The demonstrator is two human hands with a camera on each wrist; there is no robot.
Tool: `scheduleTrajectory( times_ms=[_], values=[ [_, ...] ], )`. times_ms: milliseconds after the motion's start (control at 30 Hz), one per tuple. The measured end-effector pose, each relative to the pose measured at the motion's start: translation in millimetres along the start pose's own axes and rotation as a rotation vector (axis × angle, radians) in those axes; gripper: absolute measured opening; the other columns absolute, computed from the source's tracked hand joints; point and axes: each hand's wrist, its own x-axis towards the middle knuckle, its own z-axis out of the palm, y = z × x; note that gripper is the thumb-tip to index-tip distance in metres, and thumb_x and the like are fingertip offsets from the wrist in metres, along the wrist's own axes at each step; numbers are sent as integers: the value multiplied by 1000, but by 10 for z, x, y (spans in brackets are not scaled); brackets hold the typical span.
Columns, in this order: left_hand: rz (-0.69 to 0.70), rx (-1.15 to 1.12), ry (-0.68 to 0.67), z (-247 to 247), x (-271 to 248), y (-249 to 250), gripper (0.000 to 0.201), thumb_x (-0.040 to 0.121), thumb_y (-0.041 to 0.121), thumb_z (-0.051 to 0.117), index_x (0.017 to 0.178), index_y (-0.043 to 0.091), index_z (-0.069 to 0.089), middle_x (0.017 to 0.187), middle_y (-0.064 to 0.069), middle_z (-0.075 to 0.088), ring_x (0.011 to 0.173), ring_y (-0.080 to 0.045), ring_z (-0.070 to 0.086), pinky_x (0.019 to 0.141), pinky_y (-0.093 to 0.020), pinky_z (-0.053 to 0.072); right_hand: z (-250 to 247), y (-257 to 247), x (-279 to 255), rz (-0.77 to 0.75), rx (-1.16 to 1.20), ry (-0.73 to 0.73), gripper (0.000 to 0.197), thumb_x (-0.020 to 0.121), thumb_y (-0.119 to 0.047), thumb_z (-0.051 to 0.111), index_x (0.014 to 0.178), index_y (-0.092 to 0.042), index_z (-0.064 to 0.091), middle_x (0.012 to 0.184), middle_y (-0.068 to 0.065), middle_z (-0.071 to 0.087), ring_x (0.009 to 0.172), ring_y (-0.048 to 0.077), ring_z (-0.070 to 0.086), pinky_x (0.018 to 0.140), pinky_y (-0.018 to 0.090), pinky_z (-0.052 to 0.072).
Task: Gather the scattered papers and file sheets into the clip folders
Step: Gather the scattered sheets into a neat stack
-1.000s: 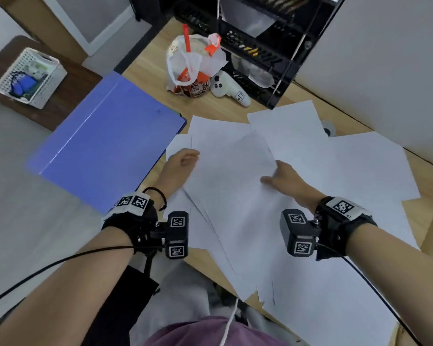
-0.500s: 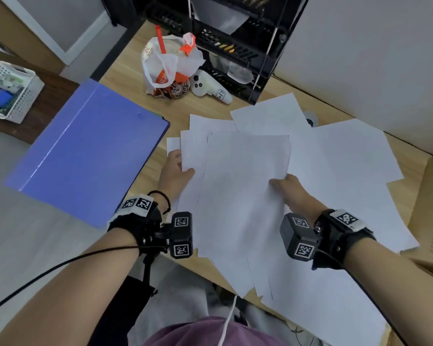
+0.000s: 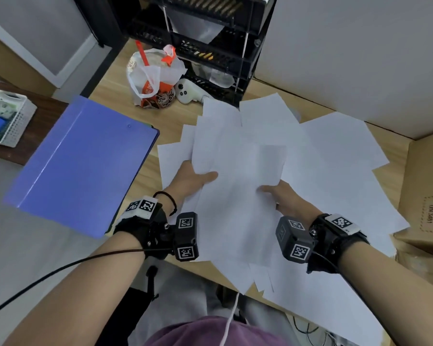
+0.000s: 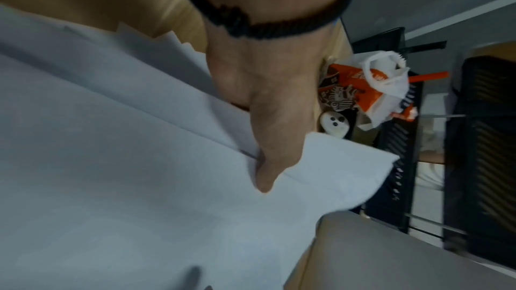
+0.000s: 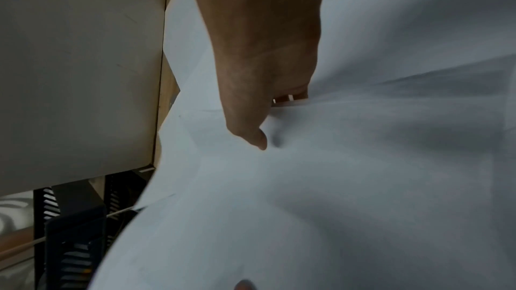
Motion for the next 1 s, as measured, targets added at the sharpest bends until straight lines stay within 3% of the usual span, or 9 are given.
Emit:
scheduleTrajectory(
  times_ms=[133, 200, 300, 400, 500, 600, 700, 867, 1000],
  values=[
    [114, -78, -65, -45, -252, 414, 18, 86, 18, 71, 100, 26, 64, 94, 15, 72, 88, -2, 69, 75, -16, 54, -18, -94, -73, -16, 77, -6, 49, 82, -16, 71, 127, -2, 55, 88, 5, 65, 72, 18, 62, 56, 25, 48],
    [165, -109, -101, -58, -354, 601, 19, 88, 15, 69, 96, 30, 61, 85, 20, 73, 80, 4, 69, 65, -12, 53, -4, -177, -125, -43, 118, -9, 62, 83, -19, 71, 133, 5, 46, 89, 7, 62, 70, 17, 63, 52, 24, 48],
    [201, -101, -183, 20, -437, 823, 23, 89, 15, 67, 109, 25, 62, 106, 8, 73, 97, -9, 70, 76, -20, 55, 22, -312, -255, -102, 211, -25, 76, 79, -25, 72, 143, 0, 38, 101, 14, 65, 73, 19, 65, 60, 27, 51],
    [221, -48, -294, 206, -498, 990, 24, 91, 15, 64, 113, 24, 60, 110, 7, 70, 98, -6, 69, 77, -19, 54, -15, -389, -404, -176, 258, -91, 53, 90, -29, 61, 137, -6, 52, 119, 14, 66, 93, 24, 64, 82, 35, 53],
    [240, 37, -411, 448, -534, 1138, 37, 91, 16, 64, 127, 15, 55, 119, 0, 68, 106, -12, 67, 85, -25, 55, -148, -369, -546, -207, 323, -73, 43, 93, -31, 56, 133, -15, 58, 120, 11, 66, 99, 27, 57, 95, 41, 51],
    [246, 57, -459, 685, -538, 1251, 46, 86, 21, 70, 128, 13, 54, 122, -3, 68, 109, -18, 66, 91, -33, 54, -345, -299, -720, -233, 412, -27, 37, 96, -34, 52, 129, -18, 61, 105, 1, 70, 91, 22, 63, 82, 33, 54],
    [253, 64, -523, 909, -565, 1358, 35, 88, 18, 68, 122, 15, 58, 118, -3, 69, 104, -19, 68, 87, -32, 55, -563, -146, -852, -246, 579, 9, 31, 97, -41, 54, 116, -19, 64, 89, -5, 70, 77, 12, 68, 65, 25, 54],
    [253, 61, -583, 1116, -456, 1350, 40, 86, 23, 66, 124, 13, 58, 118, -7, 69, 106, -25, 68, 90, -36, 55, -843, 148, -1002, -238, 800, 73, 33, 94, -48, 52, 108, -22, 66, 89, -3, 70, 79, 13, 68, 75, 30, 51],
    [193, 133, -426, 1112, -214, 1053, 35, 89, 25, 68, 122, 15, 60, 112, -2, 72, 101, -19, 70, 91, -37, 54, -956, 331, -1090, -181, 786, 154, 28, 91, -35, 64, 105, -11, 66, 102, 8, 71, 86, 19, 69, 88, 35, 52]
  ],
)
